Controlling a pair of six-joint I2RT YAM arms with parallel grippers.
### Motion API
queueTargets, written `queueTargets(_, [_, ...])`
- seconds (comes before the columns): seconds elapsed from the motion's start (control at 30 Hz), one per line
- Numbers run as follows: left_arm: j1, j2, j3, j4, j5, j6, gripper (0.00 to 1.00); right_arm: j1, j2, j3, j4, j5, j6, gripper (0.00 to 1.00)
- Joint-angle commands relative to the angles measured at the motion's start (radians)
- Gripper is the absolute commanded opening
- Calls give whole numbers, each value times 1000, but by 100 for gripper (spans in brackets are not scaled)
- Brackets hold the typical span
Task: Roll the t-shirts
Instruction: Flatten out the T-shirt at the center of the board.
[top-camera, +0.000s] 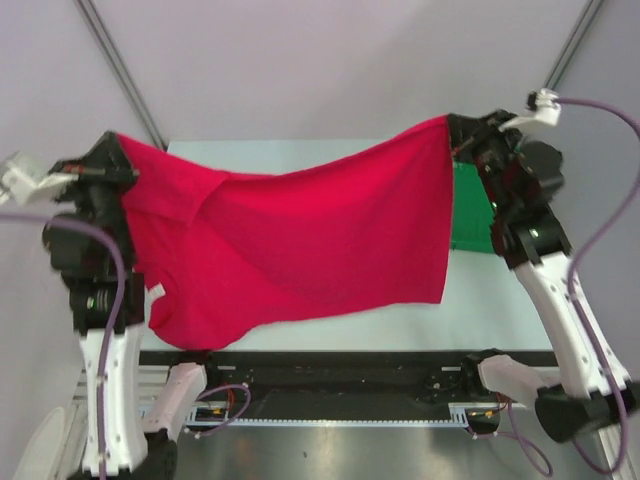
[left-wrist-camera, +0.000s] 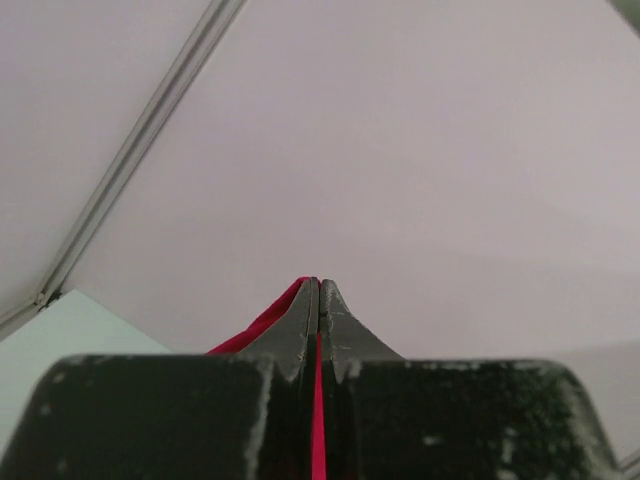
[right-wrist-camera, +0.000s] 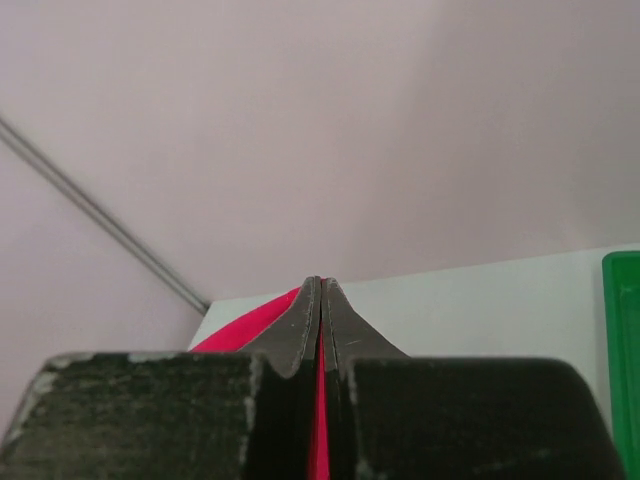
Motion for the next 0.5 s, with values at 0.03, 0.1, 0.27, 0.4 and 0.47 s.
queueTargets(0.03, [-1, 300, 58, 349, 79, -21, 0, -71, 211, 47, 317, -69, -14, 0])
queueTargets(0.1, [-1, 394, 156, 383, 94, -22, 0, -80, 300, 86, 406, -79, -20, 0])
queueTargets(0.27, [1, 634, 422, 440, 148, -13, 0, -82, 464, 330, 448, -70, -46, 0])
queueTargets(0.4, [-1, 749, 642, 380, 191, -12, 0, -83, 530, 498, 409, -59, -77, 0])
queueTargets(0.47, [-1, 768, 714, 351, 197, -12, 0, -83, 542, 536, 369, -56, -82, 0])
